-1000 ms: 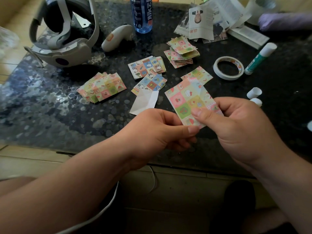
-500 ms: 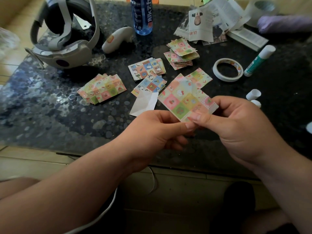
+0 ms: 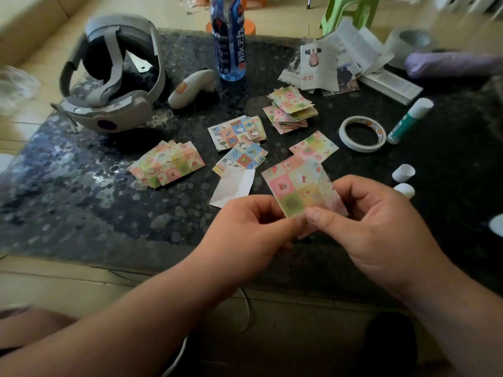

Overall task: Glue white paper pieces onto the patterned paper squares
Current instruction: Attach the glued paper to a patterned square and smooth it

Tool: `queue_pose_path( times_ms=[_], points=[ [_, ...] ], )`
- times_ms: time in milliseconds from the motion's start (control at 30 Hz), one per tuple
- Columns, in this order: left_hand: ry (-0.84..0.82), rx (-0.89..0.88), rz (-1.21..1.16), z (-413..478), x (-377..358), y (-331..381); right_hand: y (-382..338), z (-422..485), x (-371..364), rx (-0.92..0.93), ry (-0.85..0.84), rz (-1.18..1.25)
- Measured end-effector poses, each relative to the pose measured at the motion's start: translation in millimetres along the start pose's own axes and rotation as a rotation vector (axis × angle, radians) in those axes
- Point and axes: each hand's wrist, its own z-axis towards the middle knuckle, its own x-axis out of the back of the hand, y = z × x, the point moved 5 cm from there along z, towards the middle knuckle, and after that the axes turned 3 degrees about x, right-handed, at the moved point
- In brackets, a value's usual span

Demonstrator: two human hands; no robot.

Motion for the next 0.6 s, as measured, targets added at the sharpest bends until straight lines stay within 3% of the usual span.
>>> queue_pose_path(
  times_ms=[167,367,600],
  points=[
    [-0.101,-0.071,0.118,-1,4,12,-4,1,3,0.032,-0.079,-0.062],
    [-0.028,-0.203,0.234,-1,17,22,-10,0,6,0.3,-0.132,-0.211],
    [0.1,-0.343,0.325,-11,11,22,-24,-5,2,0.545,-0.046,-0.169]
  ],
)
